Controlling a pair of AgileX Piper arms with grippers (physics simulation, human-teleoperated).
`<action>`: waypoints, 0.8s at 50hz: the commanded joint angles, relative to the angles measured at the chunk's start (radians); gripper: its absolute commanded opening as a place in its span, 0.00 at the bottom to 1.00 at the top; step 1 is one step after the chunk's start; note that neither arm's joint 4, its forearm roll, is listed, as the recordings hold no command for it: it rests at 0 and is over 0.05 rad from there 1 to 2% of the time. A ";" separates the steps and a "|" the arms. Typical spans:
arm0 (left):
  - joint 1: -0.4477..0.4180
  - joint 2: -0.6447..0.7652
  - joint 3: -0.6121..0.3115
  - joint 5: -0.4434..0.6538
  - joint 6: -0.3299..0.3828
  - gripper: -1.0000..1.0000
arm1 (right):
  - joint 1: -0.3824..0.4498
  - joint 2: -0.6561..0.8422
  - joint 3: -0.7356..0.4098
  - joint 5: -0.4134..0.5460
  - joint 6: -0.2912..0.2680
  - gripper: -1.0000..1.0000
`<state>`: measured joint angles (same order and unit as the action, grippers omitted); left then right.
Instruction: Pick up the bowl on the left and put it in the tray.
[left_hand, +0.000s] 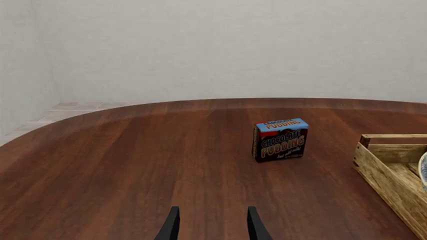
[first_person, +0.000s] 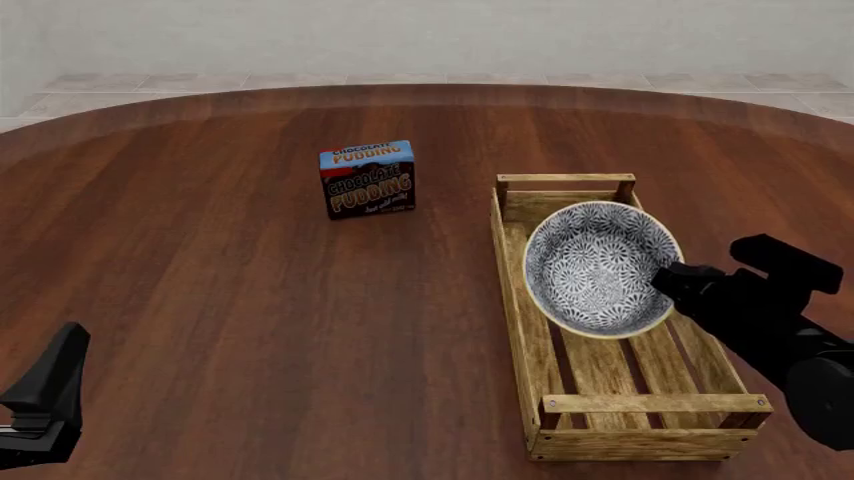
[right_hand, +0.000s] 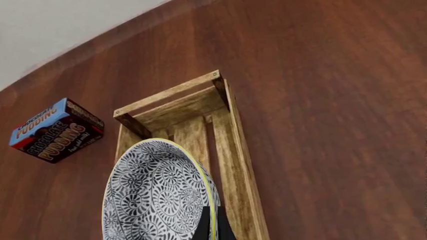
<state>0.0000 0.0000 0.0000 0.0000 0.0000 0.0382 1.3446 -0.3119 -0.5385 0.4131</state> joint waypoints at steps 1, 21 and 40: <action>0.000 0.000 0.000 0.000 0.000 1.00 | -0.003 0.017 -0.004 -0.018 0.002 0.00; 0.000 0.000 0.000 0.000 0.000 1.00 | -0.005 0.037 -0.006 -0.032 -0.005 0.00; 0.000 0.000 0.000 0.000 0.000 1.00 | 0.003 0.051 -0.002 -0.044 -0.011 0.00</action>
<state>0.0000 0.0000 0.0000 0.0000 0.0000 0.0360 1.3938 -0.3116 -0.5750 0.4010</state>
